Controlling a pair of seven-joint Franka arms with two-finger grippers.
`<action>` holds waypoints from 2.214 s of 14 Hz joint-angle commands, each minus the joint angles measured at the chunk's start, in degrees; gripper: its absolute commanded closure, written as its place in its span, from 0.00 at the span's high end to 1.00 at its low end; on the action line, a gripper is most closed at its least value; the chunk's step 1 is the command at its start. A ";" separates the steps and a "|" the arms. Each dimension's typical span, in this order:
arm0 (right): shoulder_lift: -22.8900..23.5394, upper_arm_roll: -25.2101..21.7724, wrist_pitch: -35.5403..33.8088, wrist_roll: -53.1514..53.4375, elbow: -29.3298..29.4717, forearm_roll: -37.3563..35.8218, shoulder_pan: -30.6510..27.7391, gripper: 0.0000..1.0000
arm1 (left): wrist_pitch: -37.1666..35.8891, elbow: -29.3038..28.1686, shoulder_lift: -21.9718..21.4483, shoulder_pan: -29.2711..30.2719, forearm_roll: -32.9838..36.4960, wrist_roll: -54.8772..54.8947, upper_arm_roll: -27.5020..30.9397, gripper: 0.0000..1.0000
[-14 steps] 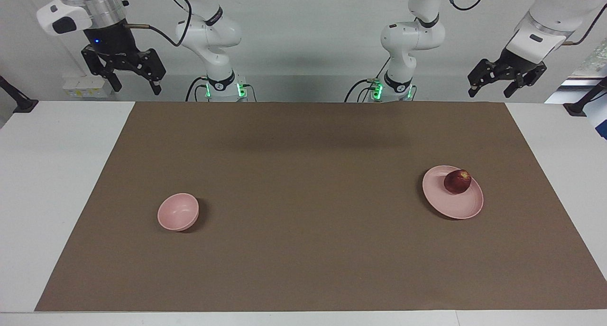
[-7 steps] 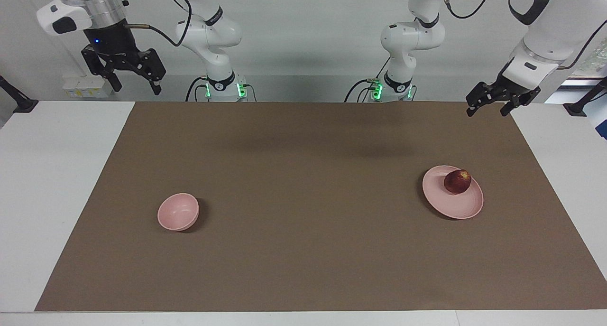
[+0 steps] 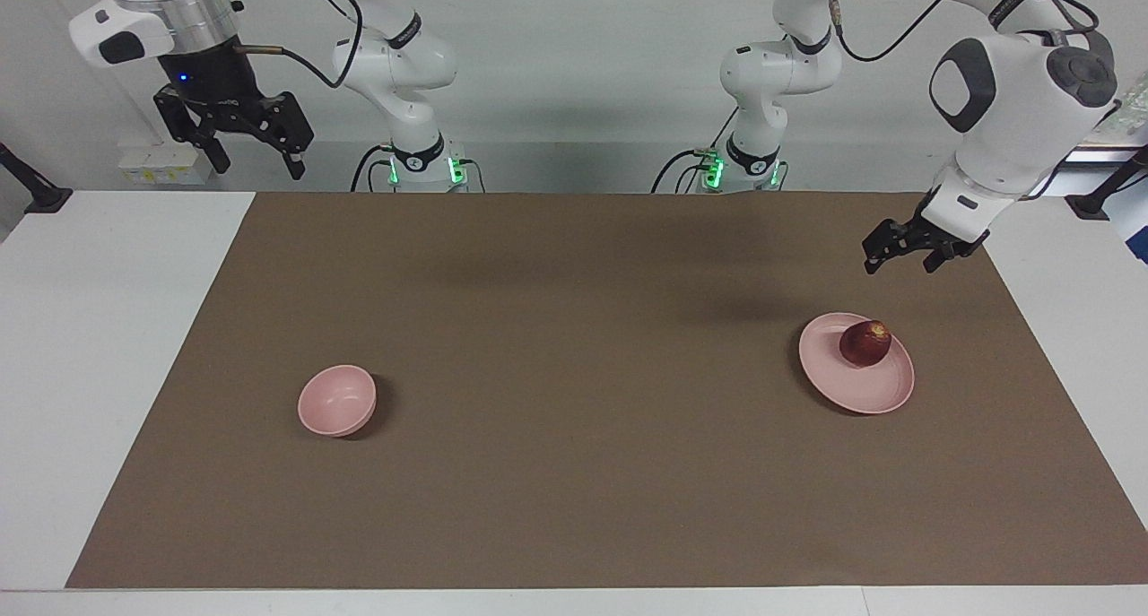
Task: Move apple from plate to bowl
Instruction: 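Reach the left gripper down to the red apple on the plate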
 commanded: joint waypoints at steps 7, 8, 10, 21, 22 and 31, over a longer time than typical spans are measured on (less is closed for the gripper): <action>-1.37 0.01 -6.89 -1.54 -0.70 0.22 -0.82 1.00 | 16.45 -7.03 7.99 3.80 -0.54 4.82 -0.20 1.00; -1.37 -0.34 -7.07 -1.62 -0.70 -0.04 -0.99 1.00 | 18.21 -7.74 8.78 3.80 -0.54 4.73 -0.20 1.00; -1.46 -0.34 -6.72 -1.54 -0.70 -0.05 -1.08 1.00 | 20.67 -9.41 9.67 3.71 -0.63 4.47 -0.20 1.00; -1.29 -0.34 -2.60 -1.01 -0.52 0.39 -1.08 1.00 | 24.91 -14.52 9.76 3.45 -2.91 4.20 -0.20 0.56; -1.37 -0.34 -0.93 -0.31 -0.70 0.57 -1.08 1.00 | 24.82 -14.25 9.84 3.10 -2.91 3.77 -0.20 0.19; -1.46 -0.08 -1.00 1.89 -0.79 0.48 -0.91 1.00 | 21.14 -5.21 11.60 1.35 -2.91 -0.61 -0.28 0.00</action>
